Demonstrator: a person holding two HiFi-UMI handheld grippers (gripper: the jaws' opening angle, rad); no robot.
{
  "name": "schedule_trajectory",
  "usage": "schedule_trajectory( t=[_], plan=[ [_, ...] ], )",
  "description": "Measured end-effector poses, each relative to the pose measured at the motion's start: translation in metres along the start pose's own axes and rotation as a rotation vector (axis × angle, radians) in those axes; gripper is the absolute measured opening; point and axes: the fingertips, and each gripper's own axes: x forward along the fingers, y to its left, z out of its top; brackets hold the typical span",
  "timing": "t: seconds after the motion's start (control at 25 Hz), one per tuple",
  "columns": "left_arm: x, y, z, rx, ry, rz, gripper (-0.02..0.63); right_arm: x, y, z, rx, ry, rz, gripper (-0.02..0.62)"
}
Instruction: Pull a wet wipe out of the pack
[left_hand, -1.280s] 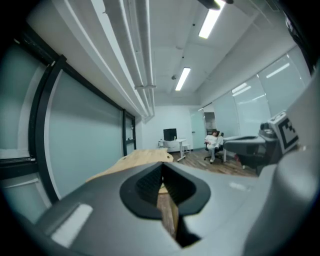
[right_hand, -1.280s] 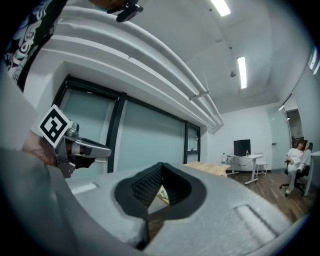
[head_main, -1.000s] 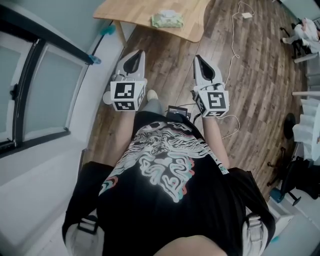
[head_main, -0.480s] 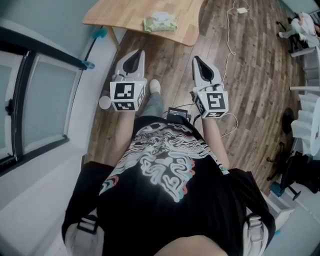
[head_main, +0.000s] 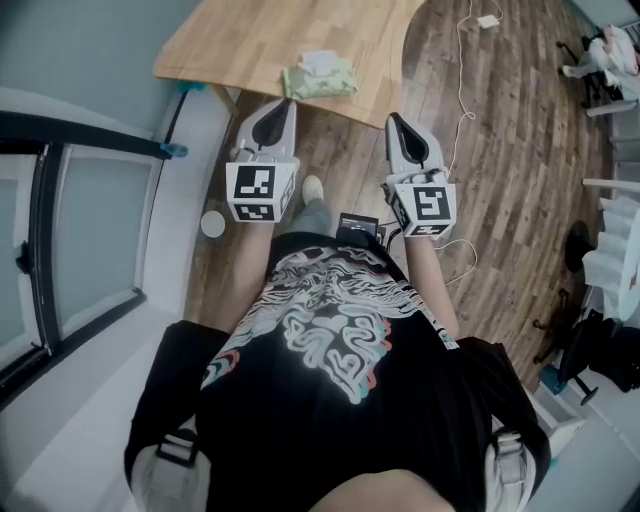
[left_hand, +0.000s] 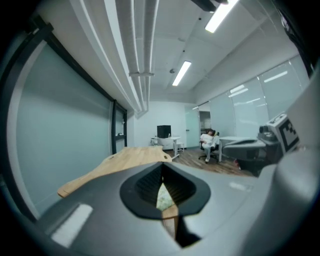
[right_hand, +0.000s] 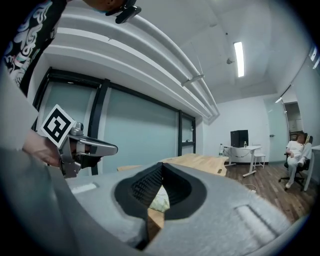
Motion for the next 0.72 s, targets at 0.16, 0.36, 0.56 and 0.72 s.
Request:
schedule_trajectory(
  t=[0.16, 0.36, 0.56, 0.72],
  plan=[
    [0.042, 0.024, 0.004, -0.01, 0.008, -0.014, -0.008, 0.038, -0.019, -0.004, 0.014, 0.028, -0.011, -0.002],
    [0.084, 0.05, 0.003, -0.031, 0.026, -0.03, -0.008, 0.08, -0.038, -0.009, 0.018, 0.062, -0.019, -0.002],
    [0.118, 0.074, -0.003, -0.047, 0.05, -0.05, -0.008, 0.117, -0.047, -0.014, 0.011, 0.083, -0.03, -0.002],
    [0.143, 0.087, -0.01, -0.043, 0.07, -0.072, -0.008, 0.14, -0.052, -0.023, 0.014, 0.11, -0.039, -0.002]
  ],
)
